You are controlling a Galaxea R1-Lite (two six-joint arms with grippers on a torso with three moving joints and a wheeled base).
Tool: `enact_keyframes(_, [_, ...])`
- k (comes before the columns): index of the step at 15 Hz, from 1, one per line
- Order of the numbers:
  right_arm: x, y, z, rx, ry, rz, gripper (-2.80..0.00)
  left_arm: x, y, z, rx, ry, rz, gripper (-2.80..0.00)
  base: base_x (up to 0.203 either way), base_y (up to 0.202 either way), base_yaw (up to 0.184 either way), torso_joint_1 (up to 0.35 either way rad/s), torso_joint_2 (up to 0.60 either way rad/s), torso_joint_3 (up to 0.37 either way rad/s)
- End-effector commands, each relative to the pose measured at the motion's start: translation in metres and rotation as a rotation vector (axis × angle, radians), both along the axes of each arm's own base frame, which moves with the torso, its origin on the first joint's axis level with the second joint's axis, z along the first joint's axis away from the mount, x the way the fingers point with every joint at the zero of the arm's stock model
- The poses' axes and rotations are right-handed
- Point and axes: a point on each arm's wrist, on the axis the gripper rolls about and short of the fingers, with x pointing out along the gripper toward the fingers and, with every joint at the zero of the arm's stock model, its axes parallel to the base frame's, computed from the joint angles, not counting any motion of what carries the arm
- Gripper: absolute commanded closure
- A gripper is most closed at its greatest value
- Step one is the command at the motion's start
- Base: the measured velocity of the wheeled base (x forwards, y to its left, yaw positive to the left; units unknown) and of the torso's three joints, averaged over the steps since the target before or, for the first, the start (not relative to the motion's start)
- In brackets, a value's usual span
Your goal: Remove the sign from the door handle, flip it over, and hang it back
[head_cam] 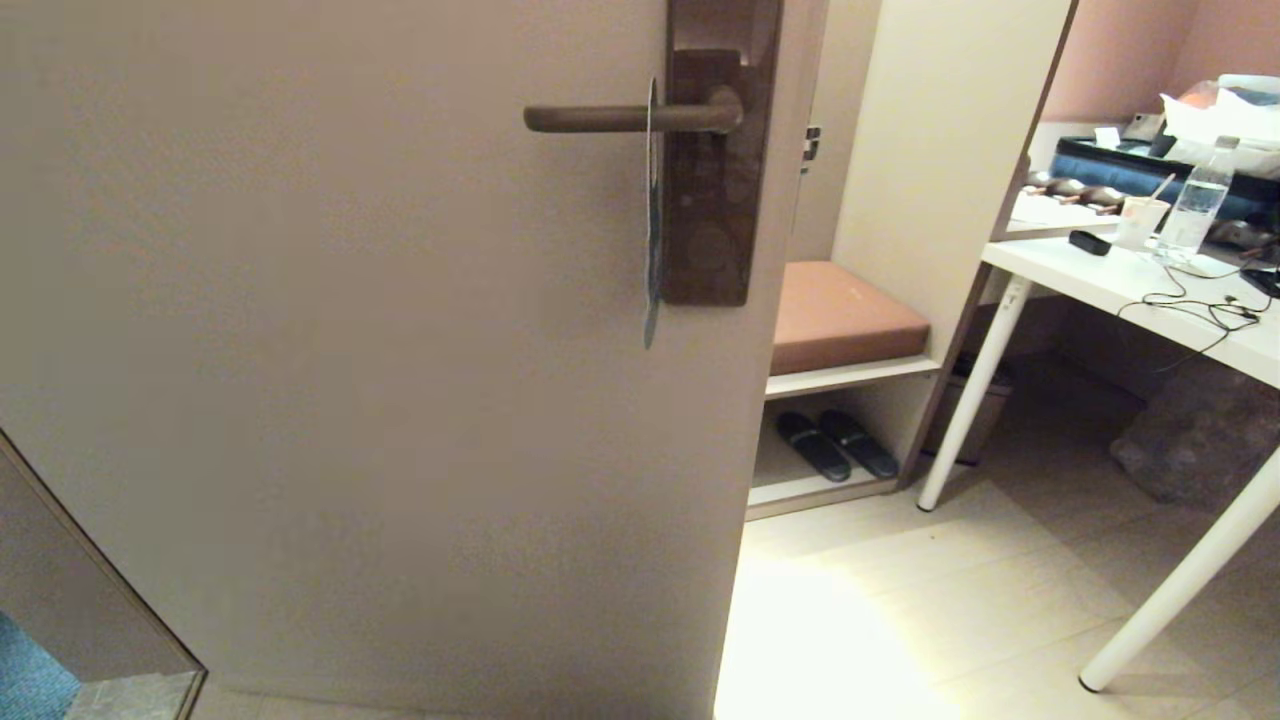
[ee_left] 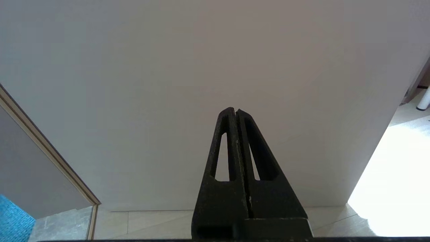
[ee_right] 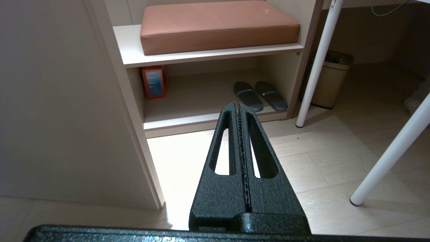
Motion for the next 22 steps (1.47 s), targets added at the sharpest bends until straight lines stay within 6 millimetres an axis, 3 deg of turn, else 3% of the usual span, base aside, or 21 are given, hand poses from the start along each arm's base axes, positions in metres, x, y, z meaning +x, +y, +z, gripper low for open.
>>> enact_keyframes(1, [0.0,0.0,0.0001,0.0,0.0,0.0,0.0,0.0,0.0,0.0,-0.001,0.0,0.002,0.0,0.0,0.0,0.0,0.0,0.0,0.0])
enact_keyframes(22, [0.0001,0.0,-0.0001,0.0,0.0,0.0,0.0,0.0,-0.0001,-0.0001,-0.012,0.001,-0.003,0.0,0.0,0.0,0.0,0.0,0.0,0.0])
